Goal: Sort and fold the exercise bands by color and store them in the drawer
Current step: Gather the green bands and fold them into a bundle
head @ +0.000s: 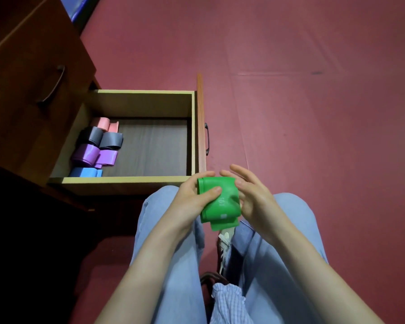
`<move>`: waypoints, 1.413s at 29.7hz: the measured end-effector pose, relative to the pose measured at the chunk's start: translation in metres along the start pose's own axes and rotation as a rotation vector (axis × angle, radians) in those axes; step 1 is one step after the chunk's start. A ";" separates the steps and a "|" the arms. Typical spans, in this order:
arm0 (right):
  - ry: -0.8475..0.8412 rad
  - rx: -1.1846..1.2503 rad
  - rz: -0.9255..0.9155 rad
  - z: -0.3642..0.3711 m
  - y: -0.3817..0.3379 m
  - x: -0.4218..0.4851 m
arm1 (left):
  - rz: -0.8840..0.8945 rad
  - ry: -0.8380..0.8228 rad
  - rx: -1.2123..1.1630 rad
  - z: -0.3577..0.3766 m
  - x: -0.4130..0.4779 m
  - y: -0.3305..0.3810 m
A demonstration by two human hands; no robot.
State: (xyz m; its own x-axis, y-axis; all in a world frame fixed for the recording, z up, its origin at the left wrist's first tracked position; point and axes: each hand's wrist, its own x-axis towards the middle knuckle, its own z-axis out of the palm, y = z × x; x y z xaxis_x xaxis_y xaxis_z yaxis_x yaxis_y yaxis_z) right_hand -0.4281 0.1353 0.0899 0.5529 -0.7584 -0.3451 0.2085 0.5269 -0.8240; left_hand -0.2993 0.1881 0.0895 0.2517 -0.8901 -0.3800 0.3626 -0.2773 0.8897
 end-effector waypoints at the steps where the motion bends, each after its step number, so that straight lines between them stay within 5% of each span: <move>1: 0.007 -0.041 0.008 -0.001 0.002 0.001 | 0.017 0.008 -0.002 0.000 0.000 0.000; 16: -0.080 -0.463 0.056 0.080 0.022 0.103 | 0.134 0.312 -0.023 -0.096 0.048 0.032; 25: -0.160 -0.683 0.151 0.156 0.101 0.224 | -0.140 0.559 0.708 -0.234 0.110 0.028; 32: -0.238 -0.854 0.276 0.180 0.158 0.280 | -0.450 0.503 1.102 -0.280 0.141 0.014; 42: -0.370 -1.341 0.195 0.174 0.175 0.300 | -0.529 0.404 1.403 -0.269 0.151 0.009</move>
State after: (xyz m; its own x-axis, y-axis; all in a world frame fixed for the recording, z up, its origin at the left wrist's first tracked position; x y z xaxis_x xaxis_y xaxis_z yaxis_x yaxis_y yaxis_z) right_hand -0.0855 0.0672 -0.0795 0.7048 -0.4622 -0.5382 -0.6972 -0.3111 -0.6459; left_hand -0.0168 0.1486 -0.0280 0.6707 -0.4960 -0.5515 -0.5582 -0.8272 0.0650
